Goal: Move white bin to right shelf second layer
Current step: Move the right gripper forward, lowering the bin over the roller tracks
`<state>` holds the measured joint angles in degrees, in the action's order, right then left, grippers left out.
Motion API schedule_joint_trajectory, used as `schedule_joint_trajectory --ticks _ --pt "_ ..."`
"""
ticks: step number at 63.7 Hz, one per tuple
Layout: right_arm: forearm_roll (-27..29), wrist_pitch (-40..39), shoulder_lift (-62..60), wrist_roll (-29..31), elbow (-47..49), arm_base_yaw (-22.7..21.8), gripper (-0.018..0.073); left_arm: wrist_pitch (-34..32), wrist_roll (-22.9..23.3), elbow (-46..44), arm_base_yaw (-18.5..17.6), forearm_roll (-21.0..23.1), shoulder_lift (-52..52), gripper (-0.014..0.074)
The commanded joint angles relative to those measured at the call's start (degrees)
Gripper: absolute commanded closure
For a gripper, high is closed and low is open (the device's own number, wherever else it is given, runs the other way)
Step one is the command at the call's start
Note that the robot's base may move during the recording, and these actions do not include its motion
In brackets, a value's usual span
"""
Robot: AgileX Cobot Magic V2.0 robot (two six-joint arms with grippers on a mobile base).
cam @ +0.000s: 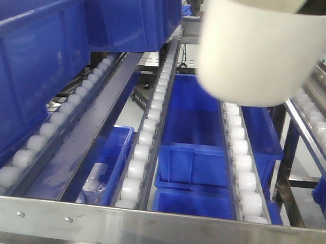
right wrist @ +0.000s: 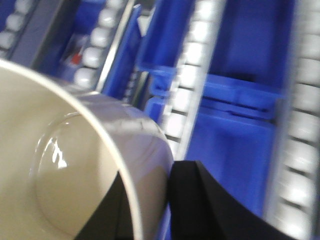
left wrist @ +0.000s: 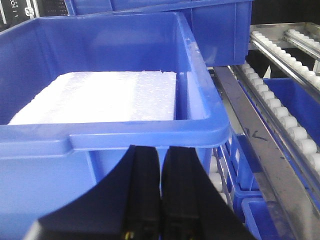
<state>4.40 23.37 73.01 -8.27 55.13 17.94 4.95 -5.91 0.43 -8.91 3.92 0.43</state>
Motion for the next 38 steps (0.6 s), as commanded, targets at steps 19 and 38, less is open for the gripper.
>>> schedule_joint_trajectory --ticks 19,38 --pt "0.53 -5.2 10.55 0.22 6.45 2.79 0.0504 -4.95 0.2 2.11 -0.21 0.31 0.8 0.0512" --pt "0.53 -7.3 15.57 0.22 6.45 2.79 0.0504 -4.95 0.2 2.11 -0.21 0.31 0.8 0.0512"
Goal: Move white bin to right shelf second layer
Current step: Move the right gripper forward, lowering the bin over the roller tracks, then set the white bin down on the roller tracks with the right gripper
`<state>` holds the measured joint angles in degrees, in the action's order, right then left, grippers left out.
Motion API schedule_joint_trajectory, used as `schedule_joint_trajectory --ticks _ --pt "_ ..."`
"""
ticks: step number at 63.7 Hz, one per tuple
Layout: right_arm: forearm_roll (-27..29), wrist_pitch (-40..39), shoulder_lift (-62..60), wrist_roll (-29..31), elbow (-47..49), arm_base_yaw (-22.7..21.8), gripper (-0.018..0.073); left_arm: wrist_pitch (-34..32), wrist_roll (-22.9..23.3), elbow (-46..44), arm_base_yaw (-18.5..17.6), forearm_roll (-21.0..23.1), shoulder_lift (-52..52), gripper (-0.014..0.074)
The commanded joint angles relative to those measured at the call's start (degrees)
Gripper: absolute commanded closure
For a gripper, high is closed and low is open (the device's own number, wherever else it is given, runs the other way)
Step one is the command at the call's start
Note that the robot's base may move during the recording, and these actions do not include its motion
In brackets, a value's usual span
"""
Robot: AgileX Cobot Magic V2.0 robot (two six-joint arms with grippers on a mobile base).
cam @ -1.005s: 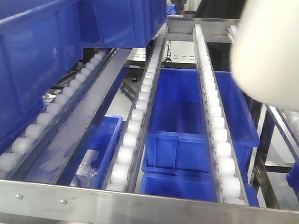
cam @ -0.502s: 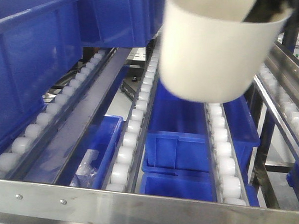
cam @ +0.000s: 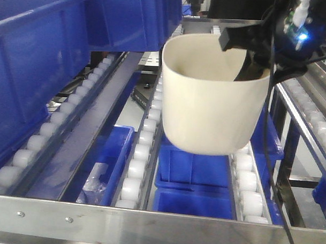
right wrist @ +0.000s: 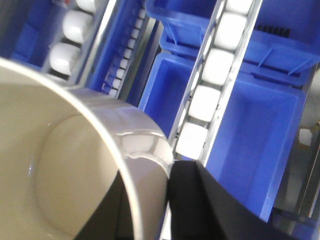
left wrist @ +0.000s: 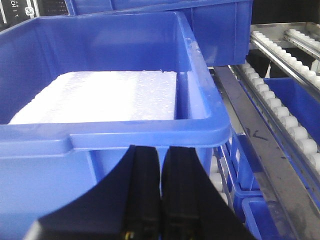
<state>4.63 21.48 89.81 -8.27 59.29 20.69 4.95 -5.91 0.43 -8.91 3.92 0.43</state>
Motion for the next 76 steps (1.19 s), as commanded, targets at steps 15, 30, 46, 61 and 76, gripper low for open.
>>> schedule_joint_trajectory --ticks 15,30,46,61,76 --pt "0.3 -6.1 0.21 0.22 2.35 0.4 0.0504 -4.95 0.2 2.11 -0.21 0.31 0.8 0.0512" --pt "0.3 -7.56 0.21 0.22 2.47 0.45 0.0504 -4.95 0.2 2.11 -0.21 0.31 0.8 0.0512" --pt "0.23 -6.42 0.98 0.22 5.28 0.78 0.0504 -4.95 0.2 2.11 -0.21 0.31 0.8 0.0512" --pt "0.23 -3.14 3.12 0.22 7.11 1.4 0.0504 -4.95 0.2 2.11 -0.21 0.31 0.8 0.0512" --pt "0.23 -2.84 4.11 0.22 7.11 1.4 0.0504 -4.95 0.2 2.11 -0.21 0.31 0.8 0.0512"
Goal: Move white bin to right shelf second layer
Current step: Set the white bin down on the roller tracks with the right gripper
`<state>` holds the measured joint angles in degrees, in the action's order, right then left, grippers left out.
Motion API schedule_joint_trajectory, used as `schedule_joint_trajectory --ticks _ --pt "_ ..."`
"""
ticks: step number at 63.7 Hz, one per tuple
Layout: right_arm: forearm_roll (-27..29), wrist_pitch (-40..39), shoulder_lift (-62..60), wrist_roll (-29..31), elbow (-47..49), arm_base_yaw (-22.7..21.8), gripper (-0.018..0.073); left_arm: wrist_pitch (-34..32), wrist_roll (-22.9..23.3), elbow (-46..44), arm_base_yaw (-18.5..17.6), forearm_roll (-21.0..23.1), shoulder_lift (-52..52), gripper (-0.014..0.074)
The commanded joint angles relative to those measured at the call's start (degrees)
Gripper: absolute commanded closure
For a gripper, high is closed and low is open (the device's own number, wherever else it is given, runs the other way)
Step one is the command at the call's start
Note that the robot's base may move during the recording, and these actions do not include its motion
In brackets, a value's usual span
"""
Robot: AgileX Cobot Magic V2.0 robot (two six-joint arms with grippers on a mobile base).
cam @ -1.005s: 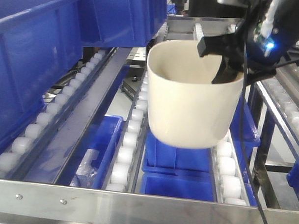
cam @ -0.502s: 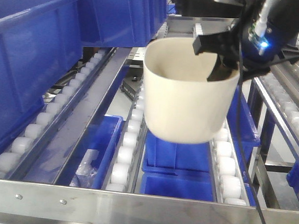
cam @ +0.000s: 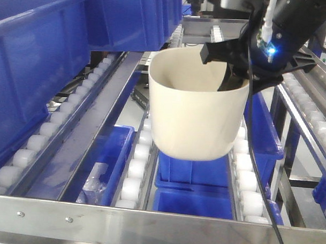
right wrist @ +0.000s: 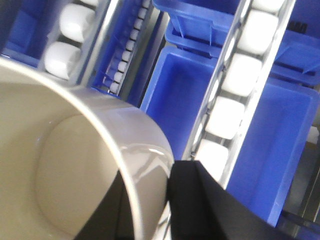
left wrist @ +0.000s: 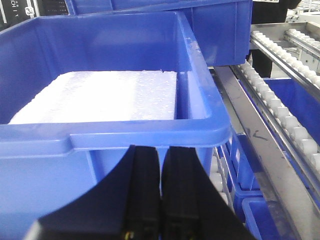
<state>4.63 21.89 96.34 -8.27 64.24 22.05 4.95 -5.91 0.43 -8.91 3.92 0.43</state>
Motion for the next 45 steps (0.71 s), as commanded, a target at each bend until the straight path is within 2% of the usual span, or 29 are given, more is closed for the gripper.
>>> schedule_joint_trajectory --ticks 1,45 --pt "0.23 -3.25 -2.36 0.22 2.16 0.04 0.0504 -4.95 0.2 2.11 -0.21 0.31 0.8 0.0512" --pt "0.18 -3.24 -0.68 0.22 2.16 0.04 0.0504 -4.95 0.2 2.11 -0.21 0.31 0.8 0.0512"
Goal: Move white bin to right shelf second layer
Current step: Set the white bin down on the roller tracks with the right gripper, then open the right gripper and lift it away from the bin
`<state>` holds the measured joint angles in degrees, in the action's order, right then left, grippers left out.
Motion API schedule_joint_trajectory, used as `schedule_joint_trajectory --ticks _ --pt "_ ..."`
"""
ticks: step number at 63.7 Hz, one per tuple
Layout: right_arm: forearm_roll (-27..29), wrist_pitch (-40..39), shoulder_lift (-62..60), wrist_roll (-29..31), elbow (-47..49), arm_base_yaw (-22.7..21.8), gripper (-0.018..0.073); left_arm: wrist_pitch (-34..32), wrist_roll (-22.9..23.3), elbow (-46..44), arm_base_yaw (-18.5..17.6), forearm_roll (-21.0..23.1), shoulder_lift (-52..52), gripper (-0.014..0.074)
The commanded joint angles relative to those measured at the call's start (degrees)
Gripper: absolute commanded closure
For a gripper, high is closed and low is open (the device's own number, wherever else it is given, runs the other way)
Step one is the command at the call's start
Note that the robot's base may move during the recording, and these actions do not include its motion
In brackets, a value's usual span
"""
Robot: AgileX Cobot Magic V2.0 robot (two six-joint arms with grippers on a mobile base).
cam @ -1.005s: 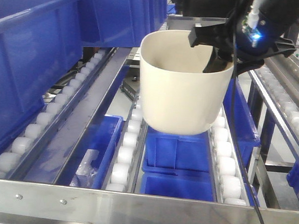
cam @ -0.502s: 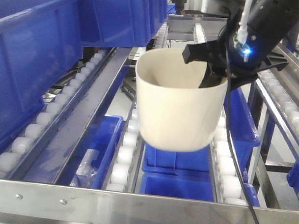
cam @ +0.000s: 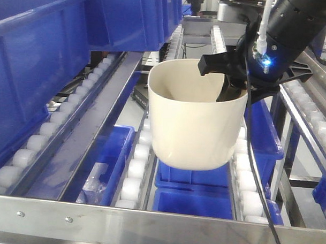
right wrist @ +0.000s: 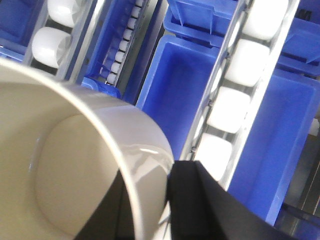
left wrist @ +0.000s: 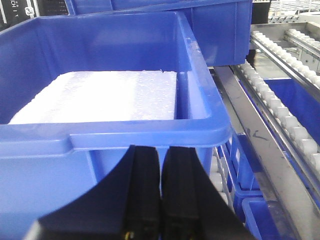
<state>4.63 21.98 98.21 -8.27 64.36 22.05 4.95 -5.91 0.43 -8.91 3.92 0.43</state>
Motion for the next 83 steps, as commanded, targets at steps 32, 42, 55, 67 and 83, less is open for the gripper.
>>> schedule_joint_trajectory --ticks 32,42,55,67,83 --pt "0.18 -1.82 -0.57 0.22 1.99 0.04 0.0504 -4.95 0.2 2.11 -0.21 0.31 0.8 0.0512" --pt "0.18 -2.07 -0.63 0.22 1.99 0.04 0.0487 -4.95 0.2 2.11 -0.21 0.31 0.8 0.0512" --pt "0.23 -3.7 -2.28 0.22 1.99 0.04 0.0205 -4.95 0.2 2.11 -0.21 0.31 0.8 0.0512" --pt "0.23 -4.43 -3.91 0.22 1.99 0.04 0.0081 -4.95 0.2 2.11 -0.21 0.31 0.8 0.0512" --pt "0.23 -5.1 -6.85 0.22 1.99 0.04 0.0081 -4.95 0.2 2.11 -0.21 0.31 0.8 0.0512"
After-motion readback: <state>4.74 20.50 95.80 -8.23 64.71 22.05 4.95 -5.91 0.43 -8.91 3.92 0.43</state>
